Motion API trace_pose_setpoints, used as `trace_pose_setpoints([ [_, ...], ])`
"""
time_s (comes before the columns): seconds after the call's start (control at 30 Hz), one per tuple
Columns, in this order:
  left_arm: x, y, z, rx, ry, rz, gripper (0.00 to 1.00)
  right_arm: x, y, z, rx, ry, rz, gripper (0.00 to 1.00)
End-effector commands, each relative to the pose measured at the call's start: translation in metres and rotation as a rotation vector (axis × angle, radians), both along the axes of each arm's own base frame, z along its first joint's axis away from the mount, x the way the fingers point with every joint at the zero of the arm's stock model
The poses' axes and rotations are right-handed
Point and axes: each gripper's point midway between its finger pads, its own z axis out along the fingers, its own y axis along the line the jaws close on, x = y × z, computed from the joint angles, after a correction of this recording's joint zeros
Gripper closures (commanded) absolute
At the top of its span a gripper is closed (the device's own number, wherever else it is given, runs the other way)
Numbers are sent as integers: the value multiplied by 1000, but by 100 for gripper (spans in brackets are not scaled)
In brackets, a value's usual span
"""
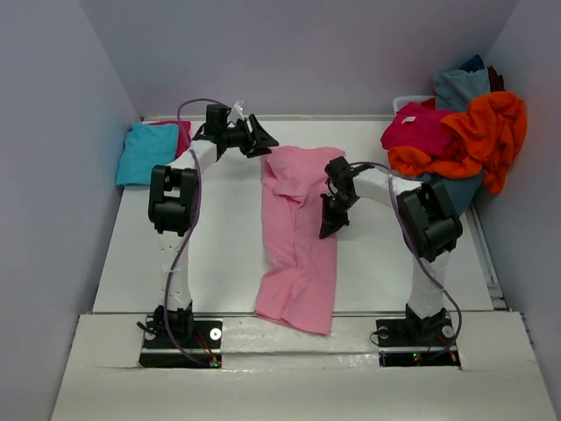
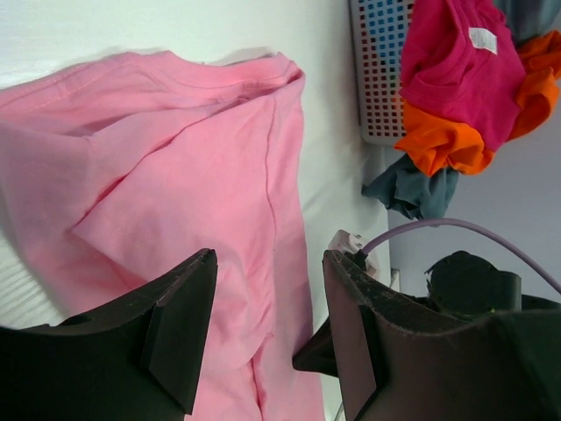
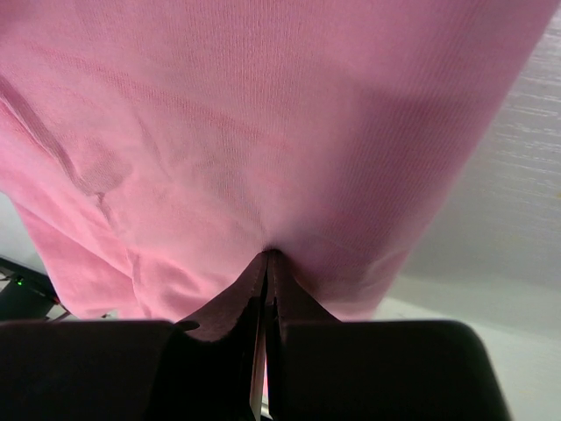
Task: Fold and stack the t-shirts
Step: Smooth out the rectangle-folded T-shirt at the center of the board.
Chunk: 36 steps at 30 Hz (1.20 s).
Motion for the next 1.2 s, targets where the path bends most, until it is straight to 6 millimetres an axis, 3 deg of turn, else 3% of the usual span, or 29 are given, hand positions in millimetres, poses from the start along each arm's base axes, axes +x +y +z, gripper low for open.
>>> trace_pose_setpoints([
  [0.0,-2,19,42,118,-56,64,38,-2,-1,3,-11,-28,6,93],
  [0.1,-6,33,26,184,-18,108,38,-3,-1,3,-8,-30,4,93],
  [0.2,-14,32,32,175,-31,85,38,0,-1,5,-12,-43,-1,93],
  [0.3,-19,23,37,166,-33,36,38,16,1,17,-19,-100,-8,93],
  [0.43,-19,16,37,206,-28,16,37,57,2,31,-90,-193,-45,93],
  [0.47,-21,17,34,215,-15,15,37,76,7,49,-85,-243,-56,93],
  [0.57,-21,18,26,259,0,21,37,109,9,65,-125,-320,-90,93],
  [0.6,-22,21,20,284,22,30,37,130,10,77,-116,-355,-117,93],
  [0.67,-16,27,14,331,26,51,37,149,3,82,-121,-358,-159,93],
  [0.7,-19,31,3,386,61,69,37,168,7,88,-105,-380,-181,93],
  [0.8,-16,44,-18,476,115,109,37,184,10,89,-93,-372,-196,91],
  [0.9,-16,56,-45,588,165,145,37,207,4,83,-79,-370,-239,84],
  [1.0,-17,63,-57,664,179,167,37,215,2,75,-60,-358,-280,73],
  [1.1,-21,70,-74,709,222,170,37,221,-11,71,-56,-352,-327,55],
  [1.17,-23,71,-82,718,236,162,37,225,-20,75,-72,-373,-341,51],
])
